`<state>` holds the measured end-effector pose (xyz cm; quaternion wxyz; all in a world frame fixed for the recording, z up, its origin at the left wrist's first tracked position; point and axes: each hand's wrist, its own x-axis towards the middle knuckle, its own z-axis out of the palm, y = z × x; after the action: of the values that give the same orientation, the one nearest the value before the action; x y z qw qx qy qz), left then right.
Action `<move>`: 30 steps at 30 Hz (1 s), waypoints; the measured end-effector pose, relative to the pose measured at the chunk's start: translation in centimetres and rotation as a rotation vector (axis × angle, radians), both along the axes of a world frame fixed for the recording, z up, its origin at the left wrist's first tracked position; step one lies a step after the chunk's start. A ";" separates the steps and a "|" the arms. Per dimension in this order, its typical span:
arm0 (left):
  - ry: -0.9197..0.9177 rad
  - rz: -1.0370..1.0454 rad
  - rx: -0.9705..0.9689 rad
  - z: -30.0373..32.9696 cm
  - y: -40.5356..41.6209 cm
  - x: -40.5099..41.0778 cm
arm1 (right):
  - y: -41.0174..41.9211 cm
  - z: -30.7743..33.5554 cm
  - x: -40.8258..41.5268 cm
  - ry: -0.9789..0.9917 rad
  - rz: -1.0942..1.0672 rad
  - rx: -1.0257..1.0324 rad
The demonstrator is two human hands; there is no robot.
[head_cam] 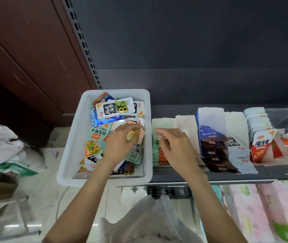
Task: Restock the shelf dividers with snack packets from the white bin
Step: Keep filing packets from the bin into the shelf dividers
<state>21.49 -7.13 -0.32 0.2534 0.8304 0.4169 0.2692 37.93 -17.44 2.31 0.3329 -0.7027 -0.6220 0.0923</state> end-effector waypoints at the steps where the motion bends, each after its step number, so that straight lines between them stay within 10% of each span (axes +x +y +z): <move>1: -0.034 0.088 0.003 -0.1 0.1 -1.3 | 0.6 0.3 -1.0 0.050 0.054 -0.003; 6: 0.227 0.383 -0.116 -2.2 1.4 -8.1 | 5.8 -2.6 -6.9 -0.003 0.309 -0.348; 16: 0.437 0.184 -0.225 -4.1 2.9 -10.3 | 11.1 -8.1 -11.0 -0.217 0.115 -0.800; 24: -0.111 0.349 -0.491 -3.9 2.4 -10.0 | 9.4 -5.9 -10.3 -0.132 -0.022 -0.432; 30: -0.447 0.303 -0.742 -1.6 1.1 -8.0 | 7.6 -2.5 -8.7 0.510 -0.216 -0.195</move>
<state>13.48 -5.98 -1.93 0.5752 0.5346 0.5369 0.3085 29.28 -9.88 -0.23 0.4172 -0.7477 -0.4279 0.2895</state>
